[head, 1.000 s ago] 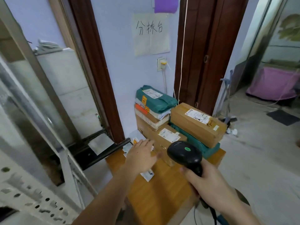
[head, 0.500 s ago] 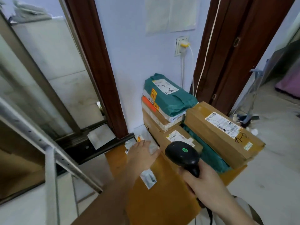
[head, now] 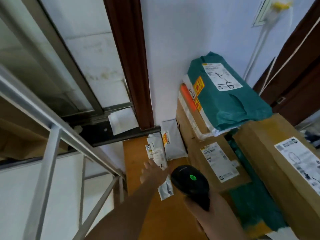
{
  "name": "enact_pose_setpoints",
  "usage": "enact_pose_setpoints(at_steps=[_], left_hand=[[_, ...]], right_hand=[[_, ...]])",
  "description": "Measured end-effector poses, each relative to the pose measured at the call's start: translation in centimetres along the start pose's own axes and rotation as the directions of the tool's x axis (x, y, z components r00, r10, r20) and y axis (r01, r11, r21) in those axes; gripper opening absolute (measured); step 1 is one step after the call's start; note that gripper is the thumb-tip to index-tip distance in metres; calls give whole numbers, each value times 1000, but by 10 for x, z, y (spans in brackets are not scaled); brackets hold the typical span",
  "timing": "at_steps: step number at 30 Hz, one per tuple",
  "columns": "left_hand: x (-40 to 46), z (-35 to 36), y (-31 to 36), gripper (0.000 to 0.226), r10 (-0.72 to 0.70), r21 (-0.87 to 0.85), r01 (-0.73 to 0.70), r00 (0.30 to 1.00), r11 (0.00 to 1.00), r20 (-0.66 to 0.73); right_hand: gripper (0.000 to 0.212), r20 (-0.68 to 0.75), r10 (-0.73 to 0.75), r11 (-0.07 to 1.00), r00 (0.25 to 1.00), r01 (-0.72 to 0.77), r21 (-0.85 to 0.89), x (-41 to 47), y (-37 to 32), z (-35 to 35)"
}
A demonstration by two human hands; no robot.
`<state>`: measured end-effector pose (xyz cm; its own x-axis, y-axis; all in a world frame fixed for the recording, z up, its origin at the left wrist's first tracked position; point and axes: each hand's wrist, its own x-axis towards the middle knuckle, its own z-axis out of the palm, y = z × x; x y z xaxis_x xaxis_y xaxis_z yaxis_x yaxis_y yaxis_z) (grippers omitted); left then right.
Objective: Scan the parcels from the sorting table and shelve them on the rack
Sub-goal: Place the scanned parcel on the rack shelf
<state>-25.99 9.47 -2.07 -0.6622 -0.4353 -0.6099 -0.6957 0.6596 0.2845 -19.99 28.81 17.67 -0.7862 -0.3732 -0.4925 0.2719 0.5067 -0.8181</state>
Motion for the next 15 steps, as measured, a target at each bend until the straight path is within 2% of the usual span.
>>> enact_pose_setpoints(at_steps=[2, 6, 12, 15], left_hand=[[10, 16, -4, 78, -77, -93, 80, 996, 992, 32], [22, 41, -8, 75, -179, -210, 191, 981, 959, 75], [30, 55, -7, 66, -202, -230, 205, 979, 951, 37], [34, 56, -4, 61, -231, -305, 232, 972, 924, 42]], right_hand=[[40, 9, 23, 1000, 1000, -23, -7, 11, 6, -1], [34, -9, 62, 998, 998, -61, 26, 25, 8, -6], [33, 16, 82, 996, 996, -83, 27, 37, 17, -8], [30, 22, 82, 996, 996, -83, 34, 40, 20, -10]])
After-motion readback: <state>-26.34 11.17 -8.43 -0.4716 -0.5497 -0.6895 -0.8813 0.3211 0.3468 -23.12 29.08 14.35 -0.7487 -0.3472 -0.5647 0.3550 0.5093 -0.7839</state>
